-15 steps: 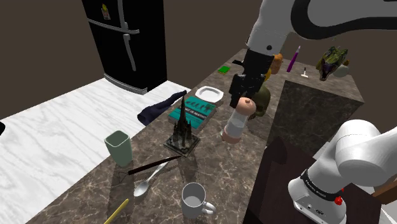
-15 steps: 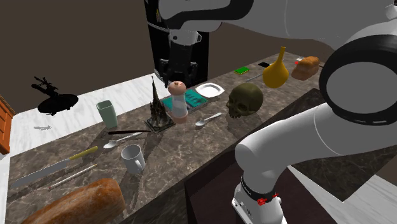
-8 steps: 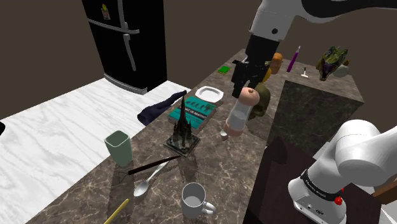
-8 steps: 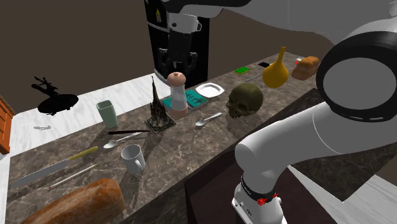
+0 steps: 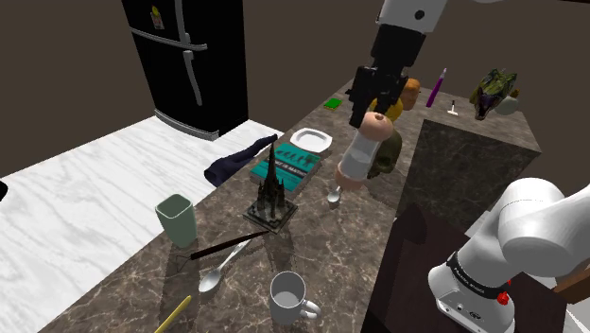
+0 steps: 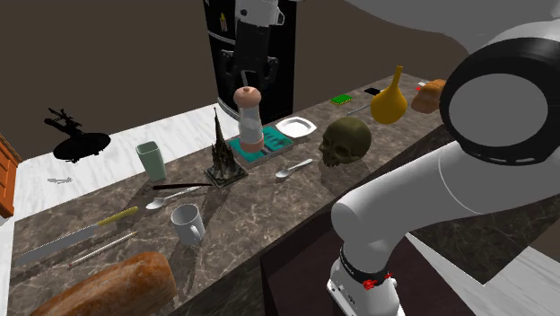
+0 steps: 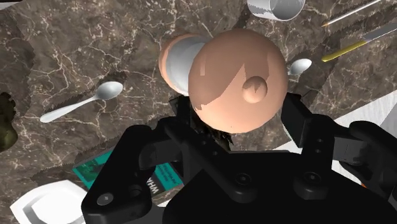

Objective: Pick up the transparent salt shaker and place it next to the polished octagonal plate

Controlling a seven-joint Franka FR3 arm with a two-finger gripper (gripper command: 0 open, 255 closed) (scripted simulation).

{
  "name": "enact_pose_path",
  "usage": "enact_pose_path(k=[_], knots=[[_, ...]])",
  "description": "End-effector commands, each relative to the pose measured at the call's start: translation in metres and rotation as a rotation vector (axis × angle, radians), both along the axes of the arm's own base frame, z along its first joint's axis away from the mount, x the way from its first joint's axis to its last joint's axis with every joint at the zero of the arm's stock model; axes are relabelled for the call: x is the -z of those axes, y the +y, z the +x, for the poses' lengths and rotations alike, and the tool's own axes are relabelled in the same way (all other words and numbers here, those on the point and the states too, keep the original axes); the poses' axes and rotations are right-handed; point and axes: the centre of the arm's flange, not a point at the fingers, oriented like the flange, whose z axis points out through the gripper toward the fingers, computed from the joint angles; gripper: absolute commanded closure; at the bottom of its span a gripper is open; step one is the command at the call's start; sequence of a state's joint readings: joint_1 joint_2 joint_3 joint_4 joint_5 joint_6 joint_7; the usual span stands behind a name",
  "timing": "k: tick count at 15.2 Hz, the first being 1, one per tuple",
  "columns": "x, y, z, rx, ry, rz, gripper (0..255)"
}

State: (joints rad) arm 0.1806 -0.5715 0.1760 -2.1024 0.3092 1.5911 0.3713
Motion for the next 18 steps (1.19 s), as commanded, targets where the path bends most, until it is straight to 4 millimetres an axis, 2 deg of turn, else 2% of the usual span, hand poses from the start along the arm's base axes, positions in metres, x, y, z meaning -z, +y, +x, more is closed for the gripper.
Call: enact_pose_path(k=[1,18], knots=[[-0.004,-0.009,0.01,0.0,0.0,0.0,255],[-0.005,-0.162,0.174,0.0,0.0,0.0,255]])
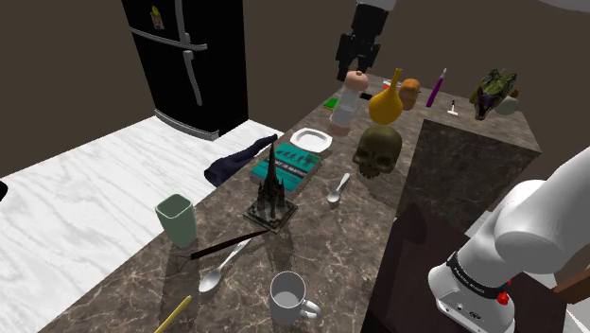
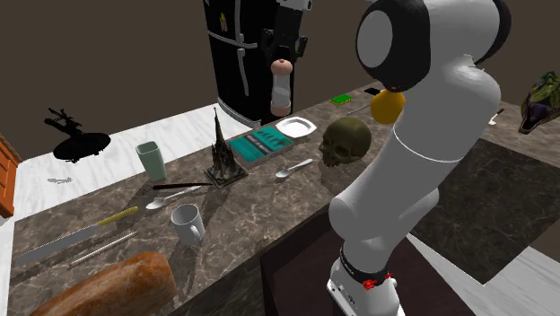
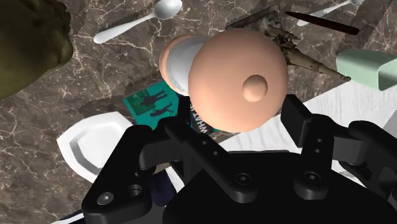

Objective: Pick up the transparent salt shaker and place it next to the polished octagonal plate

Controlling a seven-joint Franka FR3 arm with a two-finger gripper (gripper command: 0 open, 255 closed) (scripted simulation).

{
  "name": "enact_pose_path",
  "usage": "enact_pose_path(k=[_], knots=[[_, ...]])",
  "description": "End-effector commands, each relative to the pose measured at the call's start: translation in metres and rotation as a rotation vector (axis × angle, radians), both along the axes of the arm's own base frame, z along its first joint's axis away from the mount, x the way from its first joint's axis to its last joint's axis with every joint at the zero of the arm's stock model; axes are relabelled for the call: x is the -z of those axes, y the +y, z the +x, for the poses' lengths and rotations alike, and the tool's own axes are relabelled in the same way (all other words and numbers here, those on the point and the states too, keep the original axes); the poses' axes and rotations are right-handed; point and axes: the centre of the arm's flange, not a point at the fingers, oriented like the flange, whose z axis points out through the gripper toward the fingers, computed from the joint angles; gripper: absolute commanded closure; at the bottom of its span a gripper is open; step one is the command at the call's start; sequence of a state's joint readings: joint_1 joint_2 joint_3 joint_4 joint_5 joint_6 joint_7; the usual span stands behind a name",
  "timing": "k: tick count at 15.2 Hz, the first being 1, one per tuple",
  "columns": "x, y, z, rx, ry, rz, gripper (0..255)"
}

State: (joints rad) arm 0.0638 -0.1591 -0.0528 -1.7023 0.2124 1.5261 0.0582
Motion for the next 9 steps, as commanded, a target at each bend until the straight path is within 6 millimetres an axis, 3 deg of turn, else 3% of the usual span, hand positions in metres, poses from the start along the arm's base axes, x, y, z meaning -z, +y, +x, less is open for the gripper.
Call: enact_pose_path(k=[1,5,9], knots=[[0.002,-0.019,0.02,-0.001,-0.001,-0.001,255],[0.002,-0.058,0.062,-0.001,-0.001,-0.001,255],[0.023,-0.058,0.062,-0.001,-0.001,-0.001,255]])
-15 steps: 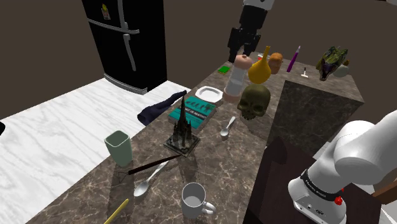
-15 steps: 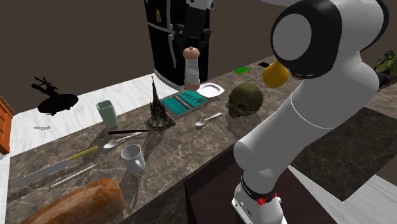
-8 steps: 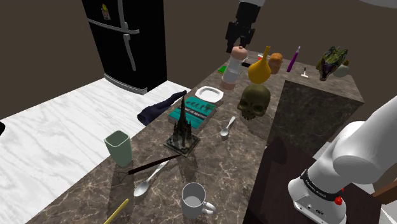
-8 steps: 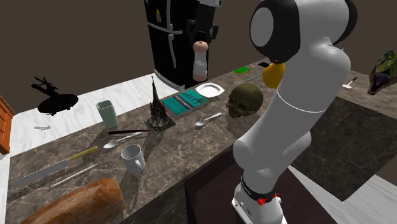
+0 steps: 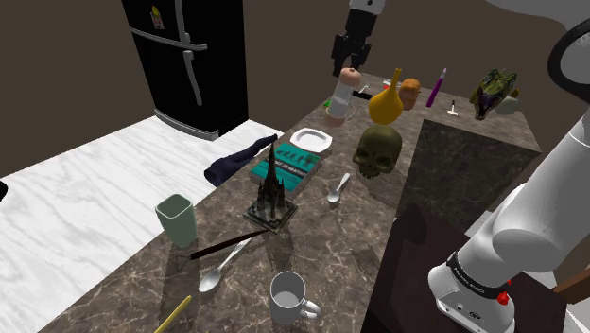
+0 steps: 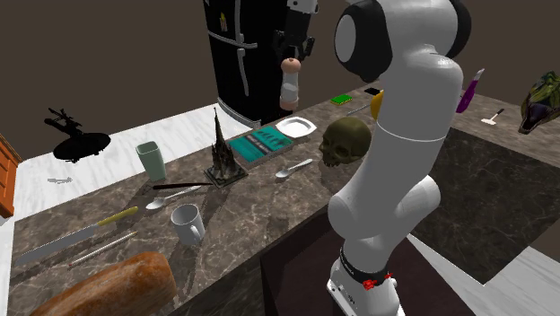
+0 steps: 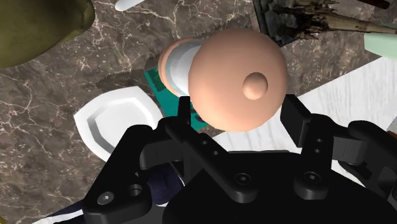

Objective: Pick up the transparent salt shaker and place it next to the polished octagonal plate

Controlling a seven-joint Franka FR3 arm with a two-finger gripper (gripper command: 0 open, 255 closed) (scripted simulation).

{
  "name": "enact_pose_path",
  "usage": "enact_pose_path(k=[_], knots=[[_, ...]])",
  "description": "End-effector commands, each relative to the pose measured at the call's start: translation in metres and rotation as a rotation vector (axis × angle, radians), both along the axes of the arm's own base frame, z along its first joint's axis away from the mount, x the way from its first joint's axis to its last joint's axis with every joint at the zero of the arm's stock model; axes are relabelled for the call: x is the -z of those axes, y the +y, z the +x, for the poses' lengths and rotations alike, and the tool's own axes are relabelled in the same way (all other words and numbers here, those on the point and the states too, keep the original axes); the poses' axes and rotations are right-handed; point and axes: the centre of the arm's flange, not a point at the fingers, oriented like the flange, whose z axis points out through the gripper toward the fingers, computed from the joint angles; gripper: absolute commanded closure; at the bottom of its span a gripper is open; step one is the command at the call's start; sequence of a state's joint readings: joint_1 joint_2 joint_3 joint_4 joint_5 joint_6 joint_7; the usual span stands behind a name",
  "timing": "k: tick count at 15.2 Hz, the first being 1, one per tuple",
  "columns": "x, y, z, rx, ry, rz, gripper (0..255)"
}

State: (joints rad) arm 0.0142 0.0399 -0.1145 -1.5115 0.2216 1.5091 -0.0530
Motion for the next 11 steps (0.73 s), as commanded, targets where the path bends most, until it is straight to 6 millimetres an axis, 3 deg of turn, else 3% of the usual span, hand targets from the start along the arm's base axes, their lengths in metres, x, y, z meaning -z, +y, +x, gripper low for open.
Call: enact_pose_path(k=[1,11], knots=[[0.01,-0.001,0.0,0.0,-0.001,0.0,255],[0.063,-0.001,0.0,0.0,-0.001,0.0,255]])
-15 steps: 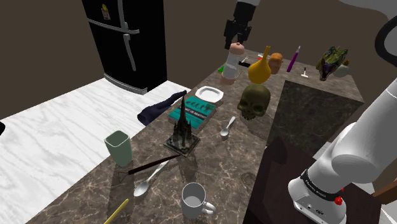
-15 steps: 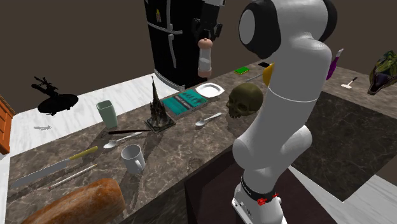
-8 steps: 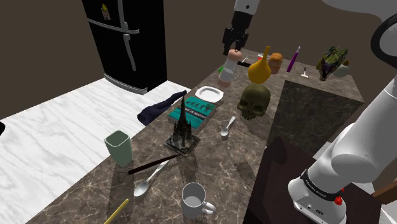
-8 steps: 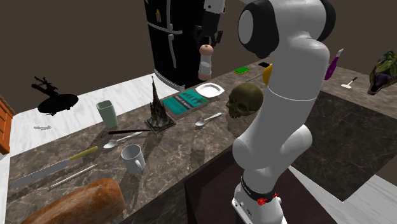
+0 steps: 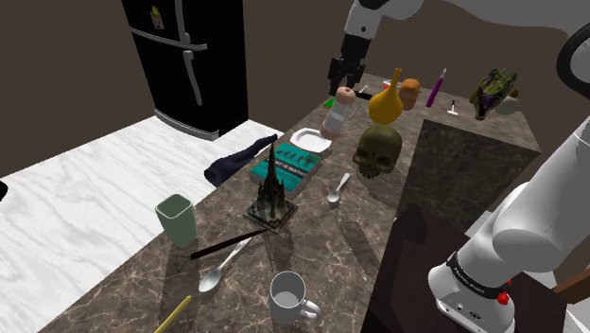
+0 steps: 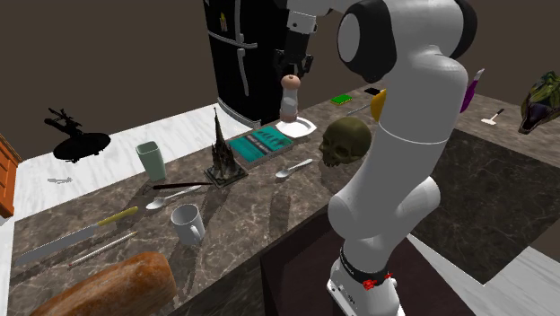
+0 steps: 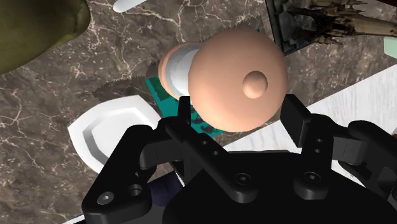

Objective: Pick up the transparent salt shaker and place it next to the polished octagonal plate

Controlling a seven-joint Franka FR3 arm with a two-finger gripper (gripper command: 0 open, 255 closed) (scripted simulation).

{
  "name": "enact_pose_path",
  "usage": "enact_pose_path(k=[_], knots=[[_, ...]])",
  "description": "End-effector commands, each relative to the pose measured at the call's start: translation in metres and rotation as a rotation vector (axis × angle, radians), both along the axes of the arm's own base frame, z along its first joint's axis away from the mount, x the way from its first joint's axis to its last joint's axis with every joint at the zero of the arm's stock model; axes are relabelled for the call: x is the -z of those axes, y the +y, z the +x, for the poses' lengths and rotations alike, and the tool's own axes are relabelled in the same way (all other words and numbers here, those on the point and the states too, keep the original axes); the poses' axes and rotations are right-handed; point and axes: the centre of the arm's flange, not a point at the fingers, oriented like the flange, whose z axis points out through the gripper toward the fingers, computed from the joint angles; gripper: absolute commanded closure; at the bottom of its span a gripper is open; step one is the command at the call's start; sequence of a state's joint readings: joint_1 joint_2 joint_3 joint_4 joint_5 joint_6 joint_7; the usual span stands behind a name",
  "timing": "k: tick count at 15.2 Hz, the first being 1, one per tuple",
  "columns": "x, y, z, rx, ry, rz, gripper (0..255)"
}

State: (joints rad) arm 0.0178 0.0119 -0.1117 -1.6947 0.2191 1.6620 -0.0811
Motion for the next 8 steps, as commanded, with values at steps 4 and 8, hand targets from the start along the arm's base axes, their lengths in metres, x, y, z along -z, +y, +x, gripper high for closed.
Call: enact_pose_path(k=[4,8], knots=[[0.026,0.0,0.0,0.0,-0.001,0.0,255],[0.047,0.0,0.0,0.0,-0.001,0.0,255]])
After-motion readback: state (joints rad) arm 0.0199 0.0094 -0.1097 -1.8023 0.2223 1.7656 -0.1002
